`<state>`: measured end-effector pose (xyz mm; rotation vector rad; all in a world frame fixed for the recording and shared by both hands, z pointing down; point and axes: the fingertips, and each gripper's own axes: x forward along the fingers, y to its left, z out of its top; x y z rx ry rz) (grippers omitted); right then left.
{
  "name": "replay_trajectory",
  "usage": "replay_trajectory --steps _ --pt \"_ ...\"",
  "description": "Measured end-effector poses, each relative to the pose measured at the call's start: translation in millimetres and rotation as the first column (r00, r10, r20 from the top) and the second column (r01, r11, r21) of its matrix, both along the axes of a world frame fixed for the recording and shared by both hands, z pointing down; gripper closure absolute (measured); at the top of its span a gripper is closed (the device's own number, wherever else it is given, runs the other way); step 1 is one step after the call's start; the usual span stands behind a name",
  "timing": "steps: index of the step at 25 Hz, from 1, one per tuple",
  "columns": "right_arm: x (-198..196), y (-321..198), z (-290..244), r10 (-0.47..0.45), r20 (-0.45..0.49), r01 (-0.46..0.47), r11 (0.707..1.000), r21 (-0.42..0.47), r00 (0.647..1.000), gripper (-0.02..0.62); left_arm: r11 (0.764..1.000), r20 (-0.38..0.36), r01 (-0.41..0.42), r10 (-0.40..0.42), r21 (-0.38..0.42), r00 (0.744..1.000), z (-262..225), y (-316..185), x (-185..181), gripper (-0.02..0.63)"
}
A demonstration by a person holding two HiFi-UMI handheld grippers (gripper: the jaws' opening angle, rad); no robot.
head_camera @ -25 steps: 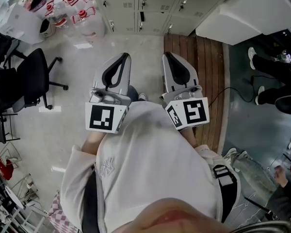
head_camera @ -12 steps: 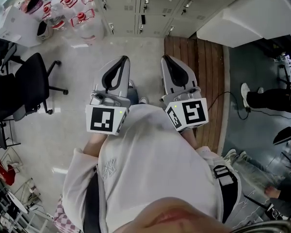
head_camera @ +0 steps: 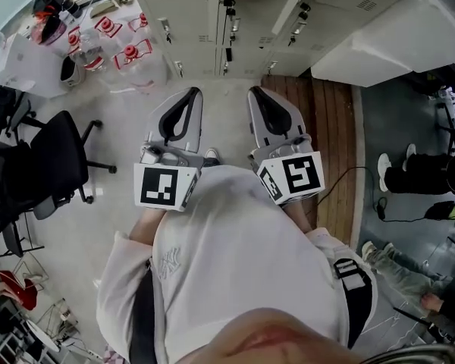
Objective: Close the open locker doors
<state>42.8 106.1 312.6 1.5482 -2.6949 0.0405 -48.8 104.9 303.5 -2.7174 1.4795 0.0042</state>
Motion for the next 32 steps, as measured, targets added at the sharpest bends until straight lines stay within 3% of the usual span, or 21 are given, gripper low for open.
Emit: replay_trajectory --steps 9,19,27,32 --pt "-0.8 -29.6 11.3 0.027 0.026 -0.026 0.999 -0.028 0.999 0.575 0.999 -0.003 -0.032 0.032 -0.028 0.999 11.9 -31.9 0.4 0.604" --pt "14.7 -79.0 21.7 0.001 0.037 0.001 0.999 -0.052 0.999 0.575 0.999 -0.002 0.003 -0.004 -0.051 1.0 18.4 -78.9 12.6 0.604" --pt "25.0 -153.1 -2.7 -0.109 0.028 0.109 0.994 0.004 0.994 0.577 0.995 -0.017 0.101 -0.101 -0.009 0.995 -4.2 -141.2 22.1 0.604" --pt "17.6 -190.9 -18.6 -0.234 0.018 0.232 0.97 0.074 0.972 0.576 0.976 -0.009 0.216 -0.216 0.019 0.976 -11.0 -167.3 10.8 0.604"
